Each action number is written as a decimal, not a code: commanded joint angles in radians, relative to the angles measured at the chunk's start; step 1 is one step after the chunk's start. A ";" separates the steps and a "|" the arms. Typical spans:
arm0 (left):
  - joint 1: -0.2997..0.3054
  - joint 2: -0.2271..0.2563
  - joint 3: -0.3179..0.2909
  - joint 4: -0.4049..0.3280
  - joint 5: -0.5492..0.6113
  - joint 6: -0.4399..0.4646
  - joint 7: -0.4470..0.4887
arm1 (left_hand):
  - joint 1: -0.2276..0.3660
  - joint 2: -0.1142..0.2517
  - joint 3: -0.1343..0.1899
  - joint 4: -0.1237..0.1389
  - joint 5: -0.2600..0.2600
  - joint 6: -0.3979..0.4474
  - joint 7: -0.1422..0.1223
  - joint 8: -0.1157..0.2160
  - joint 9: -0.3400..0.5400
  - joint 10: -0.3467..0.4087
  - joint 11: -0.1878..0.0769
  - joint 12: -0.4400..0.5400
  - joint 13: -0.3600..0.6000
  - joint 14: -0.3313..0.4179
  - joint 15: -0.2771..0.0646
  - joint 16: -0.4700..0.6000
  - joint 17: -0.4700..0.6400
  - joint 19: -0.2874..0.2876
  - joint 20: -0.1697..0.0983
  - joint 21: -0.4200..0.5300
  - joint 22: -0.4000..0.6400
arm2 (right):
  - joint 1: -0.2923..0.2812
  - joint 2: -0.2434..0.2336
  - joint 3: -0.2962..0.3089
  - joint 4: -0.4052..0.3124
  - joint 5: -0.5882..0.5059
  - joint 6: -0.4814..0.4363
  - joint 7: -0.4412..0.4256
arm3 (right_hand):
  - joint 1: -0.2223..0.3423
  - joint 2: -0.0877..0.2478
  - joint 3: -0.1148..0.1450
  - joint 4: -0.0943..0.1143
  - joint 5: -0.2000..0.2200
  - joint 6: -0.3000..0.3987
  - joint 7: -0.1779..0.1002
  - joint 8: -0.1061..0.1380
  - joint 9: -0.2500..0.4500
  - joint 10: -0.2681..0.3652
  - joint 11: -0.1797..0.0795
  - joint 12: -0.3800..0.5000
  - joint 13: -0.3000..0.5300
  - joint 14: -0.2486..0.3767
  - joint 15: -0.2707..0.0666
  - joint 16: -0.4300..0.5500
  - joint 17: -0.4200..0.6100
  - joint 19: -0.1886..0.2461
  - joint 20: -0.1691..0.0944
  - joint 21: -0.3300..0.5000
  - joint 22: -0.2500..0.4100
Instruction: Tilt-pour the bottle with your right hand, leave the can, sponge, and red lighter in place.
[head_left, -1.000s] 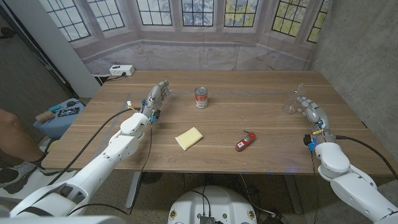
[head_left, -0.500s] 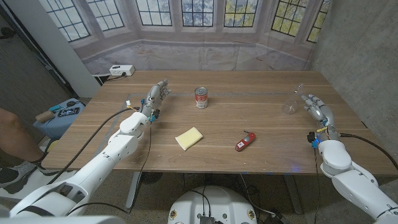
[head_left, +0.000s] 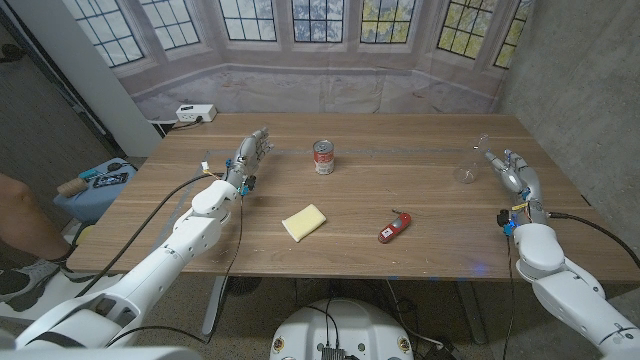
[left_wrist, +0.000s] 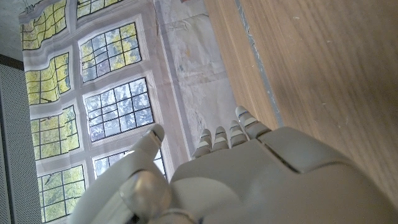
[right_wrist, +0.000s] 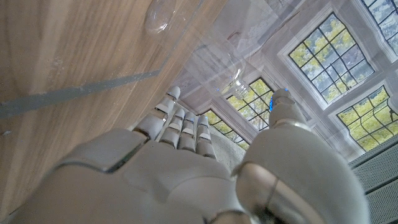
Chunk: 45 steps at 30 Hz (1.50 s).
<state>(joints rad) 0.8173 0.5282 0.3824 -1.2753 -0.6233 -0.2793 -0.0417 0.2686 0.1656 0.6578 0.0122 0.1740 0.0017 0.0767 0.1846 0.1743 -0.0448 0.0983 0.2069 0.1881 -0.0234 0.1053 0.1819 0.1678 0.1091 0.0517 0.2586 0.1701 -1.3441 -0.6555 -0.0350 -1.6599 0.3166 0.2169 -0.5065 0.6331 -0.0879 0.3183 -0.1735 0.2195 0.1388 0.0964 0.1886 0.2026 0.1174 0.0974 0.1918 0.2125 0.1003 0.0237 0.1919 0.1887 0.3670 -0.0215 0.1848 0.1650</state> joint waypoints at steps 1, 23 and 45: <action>0.011 0.010 -0.005 -0.024 0.001 0.008 0.013 | 0.011 -0.001 0.003 -0.006 0.001 -0.001 0.000 -0.002 0.004 0.002 0.012 0.001 0.003 0.005 0.007 -0.002 0.002 0.008 0.002 -0.004 0.002 | 0.052 0.000 -0.033 0.077 -0.015 0.060 0.037 | 0.018 -0.016 -0.001 0.004 0.016 -0.035 0.018 -0.005 0.006 -0.031 0.011 -0.004 0.007 -0.019 0.022 -0.006 0.004 -0.006 0.009 0.000 0.003; 0.016 0.020 -0.006 -0.050 0.009 0.026 0.031 | 0.014 0.004 0.002 -0.010 0.001 0.000 0.002 -0.001 0.005 0.003 0.014 0.001 0.004 0.006 0.010 -0.001 0.003 0.012 0.002 -0.010 0.003 | 0.149 -0.026 -0.099 0.171 -0.055 0.050 0.024 | 0.087 -0.040 0.009 0.007 0.045 -0.168 0.104 -0.005 0.011 -0.077 0.061 0.022 0.031 -0.013 0.068 0.013 0.014 0.009 0.039 0.003 0.003; 0.029 0.019 -0.010 -0.069 0.009 0.028 0.053 | 0.012 0.003 0.003 -0.009 0.002 0.003 0.002 0.000 0.005 0.007 0.018 0.002 0.004 0.020 0.019 0.003 0.004 0.020 0.003 -0.015 0.003 | 0.242 -0.037 -0.172 0.266 -0.080 0.067 0.042 | 0.106 -0.047 0.012 0.010 0.051 -0.188 0.108 0.000 0.013 -0.100 0.071 0.026 0.043 -0.041 0.076 0.005 0.018 -0.042 0.045 -0.007 0.004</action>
<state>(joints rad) 0.8359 0.5459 0.3764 -1.3325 -0.6146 -0.2522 -0.0049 0.2728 0.1698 0.6578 0.0068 0.1740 0.0017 0.0767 0.1846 0.1743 -0.0411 0.1092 0.2069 0.1881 -0.0120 0.1166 0.1819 0.1701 0.1217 0.0536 0.2439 0.1701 -1.1604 -0.6914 -0.1605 -1.4480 0.2470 0.2755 -0.4777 0.7268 -0.1337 0.3243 -0.1653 0.2668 -0.0437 0.1180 0.1852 0.2117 0.0256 0.1643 0.2112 0.2529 0.0683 0.0948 0.2007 0.2025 0.3293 0.0233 0.1771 0.1649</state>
